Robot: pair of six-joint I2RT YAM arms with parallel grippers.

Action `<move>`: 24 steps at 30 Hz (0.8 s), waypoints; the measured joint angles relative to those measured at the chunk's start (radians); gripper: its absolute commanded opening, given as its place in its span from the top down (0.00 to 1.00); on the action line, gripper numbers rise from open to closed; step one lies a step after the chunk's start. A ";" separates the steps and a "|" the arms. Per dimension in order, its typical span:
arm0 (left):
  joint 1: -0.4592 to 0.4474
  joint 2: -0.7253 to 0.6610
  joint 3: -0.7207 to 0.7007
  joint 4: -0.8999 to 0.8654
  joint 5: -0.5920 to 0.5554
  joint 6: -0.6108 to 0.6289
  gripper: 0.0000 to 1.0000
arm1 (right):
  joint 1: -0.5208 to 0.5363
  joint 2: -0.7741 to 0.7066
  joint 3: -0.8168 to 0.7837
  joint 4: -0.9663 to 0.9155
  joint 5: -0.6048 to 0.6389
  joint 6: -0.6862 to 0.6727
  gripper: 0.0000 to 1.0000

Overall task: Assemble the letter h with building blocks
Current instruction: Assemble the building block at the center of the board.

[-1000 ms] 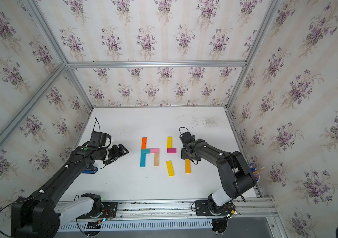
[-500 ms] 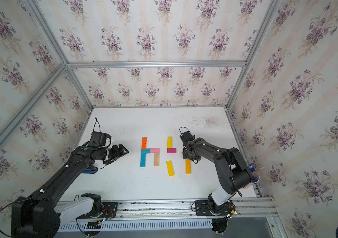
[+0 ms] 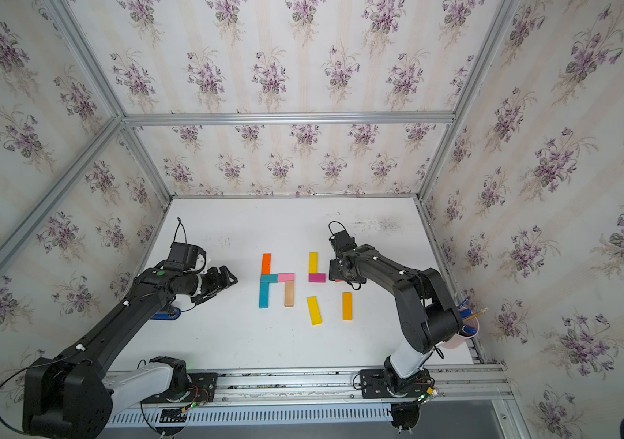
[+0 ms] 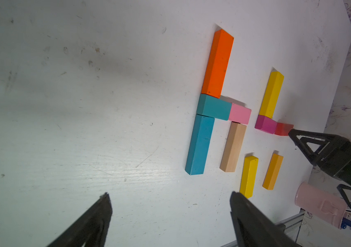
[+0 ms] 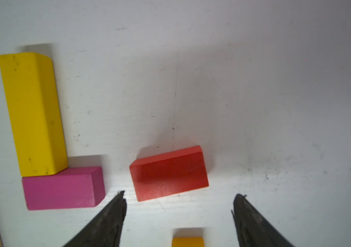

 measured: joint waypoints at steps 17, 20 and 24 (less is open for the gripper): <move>0.000 -0.007 0.006 -0.002 -0.003 0.000 0.11 | -0.037 0.090 0.018 0.076 -0.124 -0.087 0.28; 0.000 -0.006 0.011 -0.004 -0.004 0.000 0.11 | -0.038 0.092 0.011 0.083 -0.132 -0.087 0.29; 0.000 -0.006 0.011 -0.005 -0.004 0.000 0.11 | -0.038 0.076 -0.014 0.107 -0.137 -0.084 0.33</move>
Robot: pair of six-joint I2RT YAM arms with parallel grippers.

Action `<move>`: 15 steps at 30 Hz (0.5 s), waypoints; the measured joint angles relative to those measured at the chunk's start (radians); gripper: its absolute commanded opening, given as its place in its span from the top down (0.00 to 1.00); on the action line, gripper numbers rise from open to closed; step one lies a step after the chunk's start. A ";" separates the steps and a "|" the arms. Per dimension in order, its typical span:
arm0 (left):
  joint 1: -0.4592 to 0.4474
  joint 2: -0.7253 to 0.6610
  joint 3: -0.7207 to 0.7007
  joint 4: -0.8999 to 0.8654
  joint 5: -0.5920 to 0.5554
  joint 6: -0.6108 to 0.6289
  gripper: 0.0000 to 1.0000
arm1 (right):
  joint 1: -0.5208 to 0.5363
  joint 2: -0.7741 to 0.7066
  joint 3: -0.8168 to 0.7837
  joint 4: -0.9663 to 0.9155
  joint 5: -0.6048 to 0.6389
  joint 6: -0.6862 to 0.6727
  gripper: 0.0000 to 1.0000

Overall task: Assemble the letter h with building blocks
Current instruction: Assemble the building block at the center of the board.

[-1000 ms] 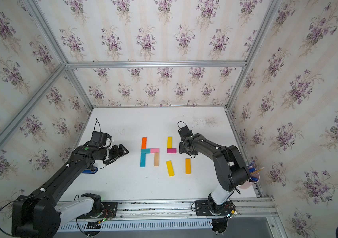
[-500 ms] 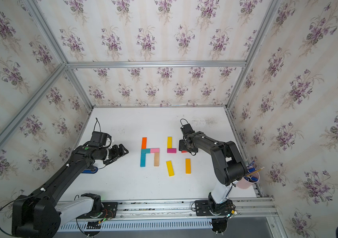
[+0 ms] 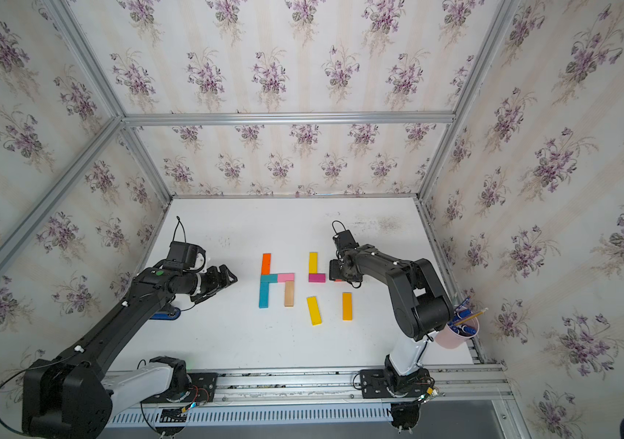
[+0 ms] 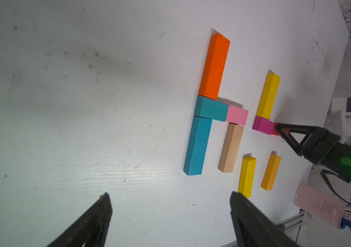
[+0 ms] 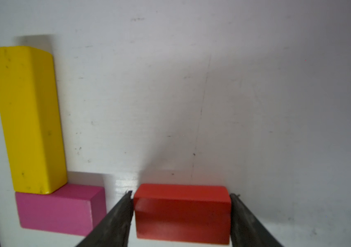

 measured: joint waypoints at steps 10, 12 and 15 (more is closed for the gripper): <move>0.000 0.000 0.005 -0.003 0.000 0.000 0.11 | 0.001 -0.012 -0.017 0.018 -0.003 0.016 0.37; 0.000 0.000 0.005 -0.003 0.000 0.000 0.11 | 0.003 -0.012 -0.017 0.018 -0.003 0.016 0.37; 0.000 0.000 0.005 -0.003 0.000 0.000 0.11 | 0.013 -0.012 -0.017 0.018 -0.005 0.016 0.37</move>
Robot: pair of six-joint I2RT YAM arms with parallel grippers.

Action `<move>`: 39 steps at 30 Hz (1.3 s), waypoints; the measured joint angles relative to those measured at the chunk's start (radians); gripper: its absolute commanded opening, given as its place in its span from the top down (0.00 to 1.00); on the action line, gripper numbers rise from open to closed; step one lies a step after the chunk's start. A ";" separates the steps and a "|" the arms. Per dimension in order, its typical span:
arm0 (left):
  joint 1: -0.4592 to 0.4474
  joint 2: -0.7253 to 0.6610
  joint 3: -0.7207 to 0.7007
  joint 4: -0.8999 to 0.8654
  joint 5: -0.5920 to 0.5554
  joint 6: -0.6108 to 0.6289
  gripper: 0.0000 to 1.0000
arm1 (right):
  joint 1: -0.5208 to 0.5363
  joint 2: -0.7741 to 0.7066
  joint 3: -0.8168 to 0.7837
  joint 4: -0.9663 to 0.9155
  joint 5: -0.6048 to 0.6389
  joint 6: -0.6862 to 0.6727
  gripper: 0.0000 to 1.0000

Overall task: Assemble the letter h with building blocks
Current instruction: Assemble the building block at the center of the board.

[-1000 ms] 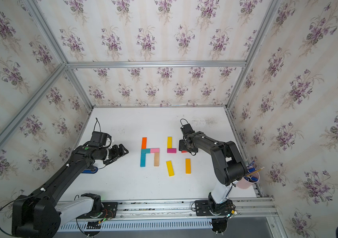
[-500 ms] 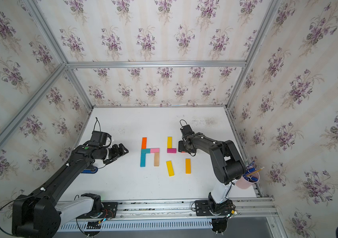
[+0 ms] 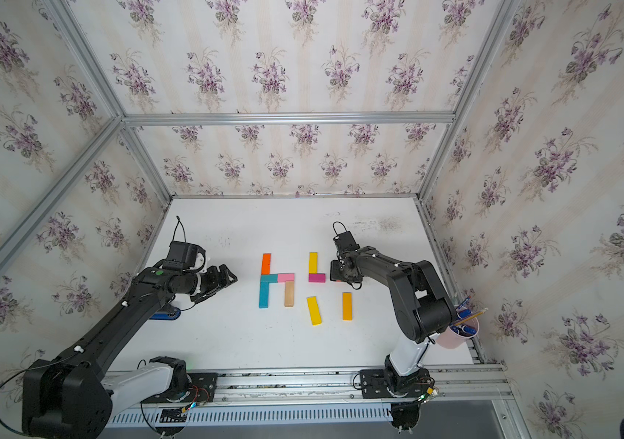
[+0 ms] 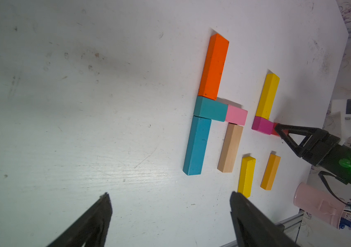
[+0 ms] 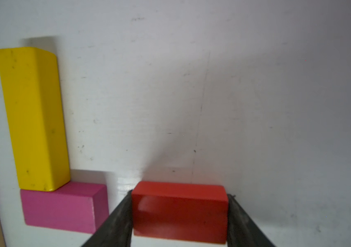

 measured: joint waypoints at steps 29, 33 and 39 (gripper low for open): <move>0.000 -0.003 0.017 0.000 0.007 0.003 0.11 | -0.096 -0.152 -0.018 -0.007 -0.066 0.086 0.22; 0.000 -0.003 0.018 0.000 0.007 0.003 0.11 | -0.111 -0.147 -0.042 0.008 -0.109 0.105 0.31; -0.001 0.005 0.005 0.004 0.008 0.003 0.11 | -0.132 -0.119 -0.059 0.048 -0.129 0.117 0.34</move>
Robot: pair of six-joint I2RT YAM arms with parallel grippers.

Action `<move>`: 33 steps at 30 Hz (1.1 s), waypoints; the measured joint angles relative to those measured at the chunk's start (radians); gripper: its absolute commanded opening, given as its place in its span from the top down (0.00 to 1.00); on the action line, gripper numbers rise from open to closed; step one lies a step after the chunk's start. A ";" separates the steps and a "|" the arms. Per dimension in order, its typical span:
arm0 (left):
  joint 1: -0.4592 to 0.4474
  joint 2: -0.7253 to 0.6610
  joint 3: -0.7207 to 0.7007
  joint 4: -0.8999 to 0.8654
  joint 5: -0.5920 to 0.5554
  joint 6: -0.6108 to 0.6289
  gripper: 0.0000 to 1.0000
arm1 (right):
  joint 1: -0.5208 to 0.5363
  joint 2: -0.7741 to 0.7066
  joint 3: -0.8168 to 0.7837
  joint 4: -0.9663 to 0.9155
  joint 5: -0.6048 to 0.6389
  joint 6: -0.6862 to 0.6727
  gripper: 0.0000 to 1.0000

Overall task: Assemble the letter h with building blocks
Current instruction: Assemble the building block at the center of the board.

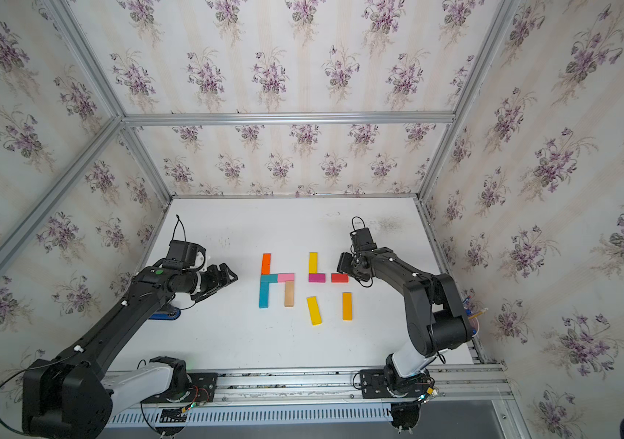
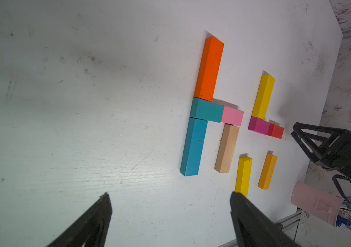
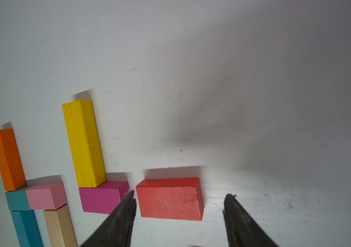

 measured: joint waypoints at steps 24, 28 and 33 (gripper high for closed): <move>0.000 0.006 -0.007 0.017 0.005 -0.001 0.11 | 0.007 0.055 -0.013 0.050 -0.096 -0.002 0.38; 0.000 0.006 -0.007 0.017 0.007 -0.003 0.11 | 0.014 0.055 -0.011 0.051 -0.099 -0.002 0.38; 0.000 0.006 -0.007 0.016 0.007 -0.003 0.11 | 0.020 0.055 -0.005 0.051 -0.100 -0.002 0.38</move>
